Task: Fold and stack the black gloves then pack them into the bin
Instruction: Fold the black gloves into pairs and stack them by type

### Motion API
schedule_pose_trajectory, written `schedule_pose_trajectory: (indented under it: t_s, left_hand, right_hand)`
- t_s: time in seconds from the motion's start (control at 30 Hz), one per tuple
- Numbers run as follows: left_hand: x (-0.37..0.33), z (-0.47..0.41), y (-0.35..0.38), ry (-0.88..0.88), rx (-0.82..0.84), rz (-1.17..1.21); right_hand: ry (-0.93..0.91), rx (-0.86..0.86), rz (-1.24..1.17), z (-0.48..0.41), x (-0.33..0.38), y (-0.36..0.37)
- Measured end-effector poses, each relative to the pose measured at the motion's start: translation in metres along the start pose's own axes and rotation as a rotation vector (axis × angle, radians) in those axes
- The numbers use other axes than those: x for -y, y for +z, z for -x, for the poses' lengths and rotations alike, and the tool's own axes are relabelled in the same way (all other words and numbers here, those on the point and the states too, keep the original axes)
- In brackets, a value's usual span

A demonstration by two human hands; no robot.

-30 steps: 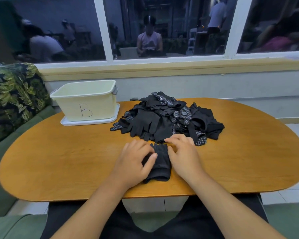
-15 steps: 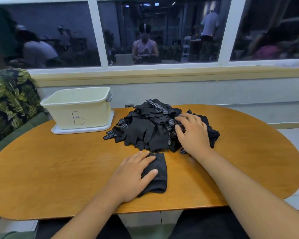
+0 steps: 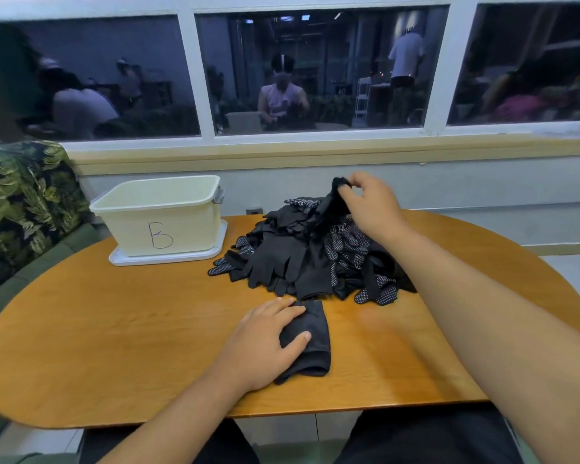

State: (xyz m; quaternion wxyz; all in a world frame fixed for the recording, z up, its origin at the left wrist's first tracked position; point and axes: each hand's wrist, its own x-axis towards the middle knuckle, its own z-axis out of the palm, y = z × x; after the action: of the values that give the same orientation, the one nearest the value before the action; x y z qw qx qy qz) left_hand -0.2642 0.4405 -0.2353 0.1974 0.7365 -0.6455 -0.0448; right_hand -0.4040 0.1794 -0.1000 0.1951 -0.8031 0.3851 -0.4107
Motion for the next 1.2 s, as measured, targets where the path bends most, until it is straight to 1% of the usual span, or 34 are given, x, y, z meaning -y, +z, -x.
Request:
schedule_pose_trajectory:
  t_s: [0.1, 0.17, 0.3, 0.37, 0.47, 0.57, 0.67, 0.77, 0.83, 0.9, 1.0, 1.1, 1.2]
  left_hand:
    - [-0.001, 0.002, -0.001, 0.011, -0.014, 0.04]
    - [0.0, 0.003, -0.005, -0.014, -0.051, 0.149]
    - [0.007, 0.004, -0.01, -0.179, -0.224, 0.444]
    - [0.009, 0.003, -0.011, -0.248, -0.295, 0.547]
    - [0.009, 0.002, -0.01, -0.262, -0.29, 0.6]
    - [0.009, 0.002, -0.01, -0.249, -0.27, 0.59]
    - [0.007, 0.005, -0.013, -0.222, -0.289, 0.61]
    - [0.003, 0.009, -0.014, -0.143, -0.31, 0.652]
    - [0.003, 0.008, -0.014, -0.125, -0.292, 0.725]
    - [0.003, 0.007, -0.017, -0.153, -0.277, 0.833]
    - [0.0, 0.007, -0.02, -0.171, -0.253, 0.971]
    - [0.0, 0.007, -0.018, -0.153, -0.28, 0.953]
    - [0.001, 0.005, -0.02, -0.179, -0.335, 0.912]
  right_hand:
    - [0.001, -0.035, -0.111, 0.008, 0.022, -0.02]
    - [0.015, -0.022, -0.177, 0.02, 0.028, -0.026]
    - [0.107, 0.07, -0.375, 0.056, 0.025, -0.017]
    - [0.114, 0.079, -0.47, 0.075, 0.023, -0.012]
    - [0.115, 0.105, -0.524, 0.091, 0.023, -0.006]
    - [0.177, 0.106, -0.551, 0.088, 0.026, -0.006]
    - [0.175, 0.154, -0.558, 0.085, 0.036, -0.012]
    - [0.061, 0.295, -0.461, 0.101, 0.048, -0.007]
    - [-0.025, 0.412, -0.344, 0.115, 0.048, 0.005]
    - [-0.092, 0.497, -0.268, 0.129, 0.045, 0.018]
    - [-0.081, 0.536, -0.278, 0.142, 0.042, 0.032]
    - [-0.025, 0.588, -0.337, 0.144, 0.043, 0.04]
    - [-0.114, 0.682, -0.264, 0.14, 0.043, 0.034]
